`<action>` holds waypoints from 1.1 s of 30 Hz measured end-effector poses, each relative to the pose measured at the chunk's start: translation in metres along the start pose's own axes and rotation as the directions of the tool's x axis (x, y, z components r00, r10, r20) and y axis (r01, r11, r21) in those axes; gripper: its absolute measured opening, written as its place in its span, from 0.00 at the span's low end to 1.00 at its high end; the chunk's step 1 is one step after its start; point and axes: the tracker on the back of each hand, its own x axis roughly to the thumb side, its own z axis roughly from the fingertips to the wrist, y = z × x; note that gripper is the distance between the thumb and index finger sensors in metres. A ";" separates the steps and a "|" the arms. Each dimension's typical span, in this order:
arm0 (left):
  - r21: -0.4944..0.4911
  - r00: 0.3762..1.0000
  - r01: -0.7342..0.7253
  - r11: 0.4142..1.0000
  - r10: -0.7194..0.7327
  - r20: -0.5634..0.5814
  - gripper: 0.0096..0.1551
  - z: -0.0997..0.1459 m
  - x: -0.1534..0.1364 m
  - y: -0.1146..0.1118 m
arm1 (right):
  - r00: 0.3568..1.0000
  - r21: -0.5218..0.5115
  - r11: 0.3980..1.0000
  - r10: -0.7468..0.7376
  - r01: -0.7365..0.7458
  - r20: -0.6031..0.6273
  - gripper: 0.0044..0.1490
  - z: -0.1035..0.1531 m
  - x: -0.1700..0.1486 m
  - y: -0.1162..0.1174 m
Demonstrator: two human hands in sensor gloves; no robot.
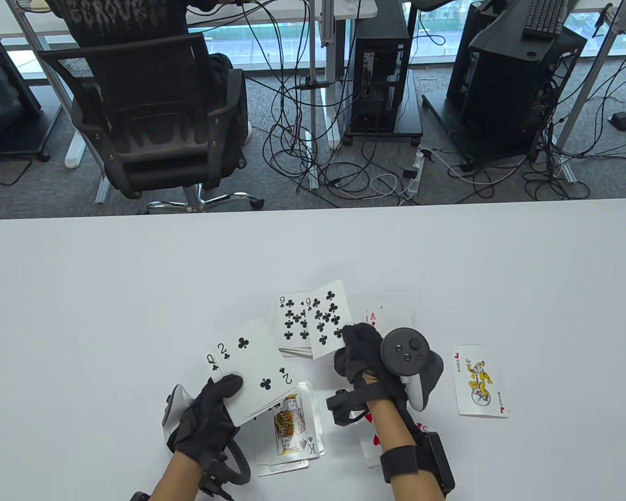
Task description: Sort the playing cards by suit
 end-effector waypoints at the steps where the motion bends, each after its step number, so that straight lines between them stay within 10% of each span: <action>1: 0.001 1.000 -0.008 1.000 0.008 0.004 0.28 0.000 0.001 0.000 | 1.000 0.008 1.000 0.017 -0.017 -0.014 0.25 -0.004 0.001 0.005; 9: 0.025 0.999 -0.032 0.999 0.031 0.043 0.28 0.002 0.008 0.005 | 0.947 0.080 0.959 0.280 -0.271 -0.159 0.27 -0.032 0.008 0.060; 14: 0.024 0.999 -0.034 0.999 0.033 0.038 0.28 0.001 0.007 0.006 | 0.768 0.264 0.778 0.619 -0.571 -0.164 0.28 -0.045 0.013 0.082; 23: 0.040 0.999 -0.033 0.999 0.032 0.022 0.28 0.001 0.004 0.007 | 0.715 0.352 0.705 0.687 -0.615 -0.128 0.35 -0.044 0.009 0.092; 33: 0.058 1.000 -0.019 0.998 0.019 0.001 0.28 0.002 0.002 0.004 | 0.957 0.225 0.933 0.257 -0.282 0.134 0.37 -0.013 0.040 0.058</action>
